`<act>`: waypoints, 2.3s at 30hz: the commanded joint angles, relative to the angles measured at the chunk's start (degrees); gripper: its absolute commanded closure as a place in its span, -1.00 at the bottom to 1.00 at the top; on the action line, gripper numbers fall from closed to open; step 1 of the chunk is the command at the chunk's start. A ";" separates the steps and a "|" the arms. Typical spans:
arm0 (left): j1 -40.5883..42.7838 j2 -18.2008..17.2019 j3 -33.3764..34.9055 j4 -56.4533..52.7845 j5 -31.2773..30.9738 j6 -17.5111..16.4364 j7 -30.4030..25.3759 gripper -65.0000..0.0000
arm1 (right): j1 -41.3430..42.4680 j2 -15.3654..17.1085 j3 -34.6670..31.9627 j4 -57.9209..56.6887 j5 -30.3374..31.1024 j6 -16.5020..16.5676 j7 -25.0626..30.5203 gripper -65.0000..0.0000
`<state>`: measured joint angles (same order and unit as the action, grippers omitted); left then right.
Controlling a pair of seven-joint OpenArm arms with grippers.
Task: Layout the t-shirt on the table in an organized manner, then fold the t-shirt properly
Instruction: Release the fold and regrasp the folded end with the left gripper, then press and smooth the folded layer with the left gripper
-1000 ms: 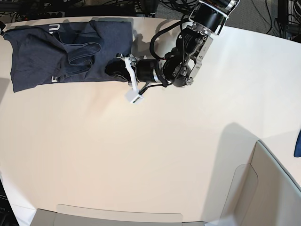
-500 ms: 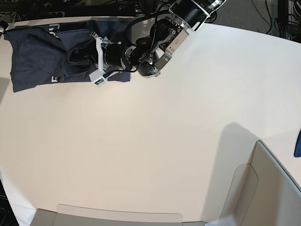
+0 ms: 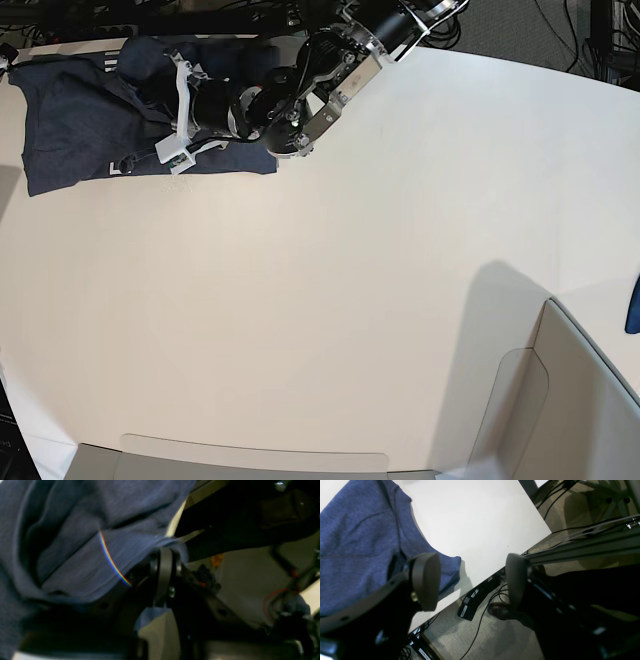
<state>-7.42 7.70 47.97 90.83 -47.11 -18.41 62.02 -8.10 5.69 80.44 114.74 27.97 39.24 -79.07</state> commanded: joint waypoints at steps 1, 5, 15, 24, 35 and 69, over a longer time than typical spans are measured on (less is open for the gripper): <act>-0.98 -0.54 -0.27 3.81 -1.81 -0.71 -1.32 1.00 | -0.03 1.12 0.21 0.73 0.39 0.76 0.96 -0.25; -1.24 -5.46 -1.86 13.13 -1.72 -0.35 -1.32 1.00 | 0.67 1.12 0.21 0.73 0.39 0.76 0.96 -0.25; -1.24 -11.88 -9.86 9.70 6.19 -0.27 -1.23 1.00 | 0.76 1.03 0.13 0.73 0.39 0.76 0.96 -0.25; -1.50 -7.48 -4.40 4.07 15.16 -0.27 -1.23 1.00 | 0.76 1.03 0.13 0.73 0.39 0.76 0.96 -0.25; -3.00 1.30 4.03 -5.42 23.68 -0.35 -6.33 1.00 | 0.58 0.94 0.13 0.73 0.39 0.76 0.96 -0.25; -14.51 0.16 8.34 -13.51 10.41 -0.44 -17.14 1.00 | 2.78 0.15 0.04 -7.71 0.56 0.76 0.96 -0.25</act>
<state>-20.53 7.35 56.97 75.90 -36.16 -18.46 46.54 -5.65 4.78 80.34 106.19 27.73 39.24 -78.96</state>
